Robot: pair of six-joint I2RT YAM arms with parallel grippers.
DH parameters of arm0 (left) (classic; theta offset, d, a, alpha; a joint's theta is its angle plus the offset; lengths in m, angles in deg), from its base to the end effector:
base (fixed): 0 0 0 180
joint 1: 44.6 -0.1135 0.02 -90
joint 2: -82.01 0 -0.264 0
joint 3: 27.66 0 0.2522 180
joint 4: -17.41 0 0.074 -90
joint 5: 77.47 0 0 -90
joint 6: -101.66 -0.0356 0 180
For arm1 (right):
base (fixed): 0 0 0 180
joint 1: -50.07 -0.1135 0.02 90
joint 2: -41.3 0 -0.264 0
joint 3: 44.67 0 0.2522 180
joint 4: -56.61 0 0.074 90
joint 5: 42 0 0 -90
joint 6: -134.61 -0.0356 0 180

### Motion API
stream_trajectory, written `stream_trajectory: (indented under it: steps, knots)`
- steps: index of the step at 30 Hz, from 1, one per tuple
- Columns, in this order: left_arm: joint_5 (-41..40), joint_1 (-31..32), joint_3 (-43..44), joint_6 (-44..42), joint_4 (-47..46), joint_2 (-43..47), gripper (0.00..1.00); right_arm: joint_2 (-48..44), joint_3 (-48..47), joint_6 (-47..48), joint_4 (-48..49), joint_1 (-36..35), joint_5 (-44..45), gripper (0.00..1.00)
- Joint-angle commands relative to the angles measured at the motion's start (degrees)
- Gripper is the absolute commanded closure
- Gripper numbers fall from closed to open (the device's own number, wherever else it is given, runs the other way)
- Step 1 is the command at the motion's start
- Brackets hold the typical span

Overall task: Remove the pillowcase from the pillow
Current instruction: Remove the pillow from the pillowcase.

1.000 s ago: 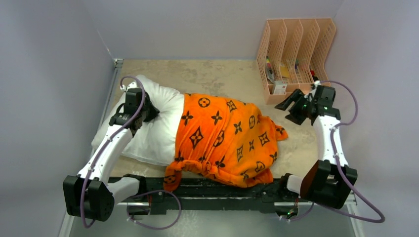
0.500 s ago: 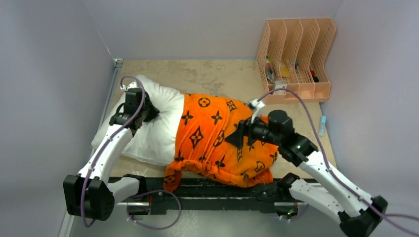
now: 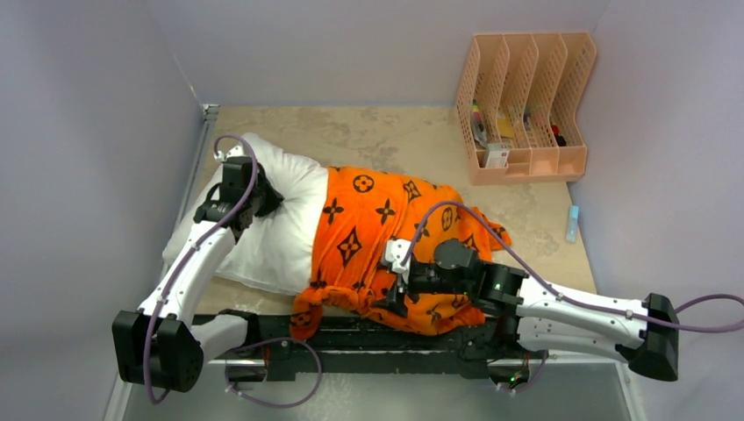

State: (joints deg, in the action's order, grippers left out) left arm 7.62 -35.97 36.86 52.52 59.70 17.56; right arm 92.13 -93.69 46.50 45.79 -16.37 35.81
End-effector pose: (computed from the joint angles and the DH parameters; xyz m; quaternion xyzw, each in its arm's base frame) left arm 0.2372 -0.0329 0.2784 -0.2702 0.8728 -0.1338 0.3839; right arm 0.0776 0.1969 0.2864 -0.4908 0.6050 0.4019 0.4812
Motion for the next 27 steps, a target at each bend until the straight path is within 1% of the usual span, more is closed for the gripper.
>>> stream_trajectory:
  steps: [1,4,5,8,10,11,13,15,16,17,18,19,20,21,22,23,24,25,26,27]
  knots:
    - [-5.7,-1.7,-2.8,-4.4,12.0,-2.2,1.00,-3.6,-0.8,12.2,-2.4,-1.1,-3.1,0.18]
    - [-5.7,-1.7,-2.7,-4.4,12.1,-2.3,1.00,-2.4,-3.7,13.9,-7.4,-2.5,-3.2,0.24]
    - [-5.8,-1.7,-2.7,-4.3,12.2,-2.3,1.00,-1.7,-4.9,14.0,-8.8,-3.6,-3.0,0.24]
    - [-6.6,-1.7,-2.8,-4.0,12.1,-1.8,1.00,0.5,-6.2,15.1,-8.5,-7.1,-2.7,0.22]
    - [-6.6,-1.7,-2.7,-4.1,12.1,-1.8,0.99,2.2,-5.8,16.5,-6.7,-8.7,-2.2,0.21]
    - [-6.3,-1.7,-2.7,-4.1,12.1,-1.9,0.97,2.9,-5.0,17.0,-4.9,-9.3,-1.2,0.20]
    - [-6.0,-1.7,-2.8,-4.3,11.8,-1.9,0.90,4.3,-2.5,16.9,-0.6,-9.8,5.1,0.19]
    - [-6.1,-1.7,-2.7,-4.3,12.0,-1.7,0.85,6.4,-0.7,17.9,1.5,-10.5,14.3,0.19]
    - [-6.1,-1.7,-2.6,-4.2,12.1,-1.5,0.80,7.7,0.7,18.7,3.7,-10.9,19.4,0.19]
    - [-6.0,-1.7,-2.6,-4.4,12.0,-1.3,0.74,9.2,2.7,19.3,7.5,-11.1,26.1,0.19]
    - [-5.5,-1.7,-2.6,-4.5,11.8,-1.0,0.66,10.9,3.9,20.1,9.8,-11.2,34.3,0.21]
    - [-4.8,-1.7,-2.5,-5.0,11.4,-0.6,0.63,12.9,3.6,20.1,11.1,-11.1,40.9,0.27]
    - [-4.5,-1.7,-2.1,-5.2,11.4,-0.1,0.59,15.4,2.7,18.9,13.5,-11.2,51.2,0.36]
    - [-4.3,-1.6,-1.6,-5.3,11.7,0.7,0.54,18.4,-0.2,14.3,11.3,-11.0,58.1,0.52]
    - [-4.5,-1.7,-0.8,-5.3,12.2,2.4,0.48,21.8,-6.6,10.4,5.6,-10.1,61.5,0.64]
    - [-5.5,-1.7,-0.1,-5.0,12.9,4.2,0.43,23.7,-10.4,8.9,2.5,-9.4,62.0,0.75]
    - [-6.6,-1.7,0.5,-4.1,13.8,6.0,0.38,25.2,-13.2,8.1,2.0,-9.0,61.6,0.83]
    - [-8.0,-1.7,0.6,-2.2,14.9,8.2,0.36,26.0,-15.4,6.8,2.4,-8.8,60.3,0.94]
    - [-8.8,-1.7,0.3,-0.2,16.2,10.2,0.34,26.7,-17.0,4.7,3.1,-8.5,59.6,0.99]
    - [-9.1,-1.7,0.0,2.0,17.7,12.6,0.33,27.4,-18.4,1.9,3.5,-8.0,59.2,1.00]
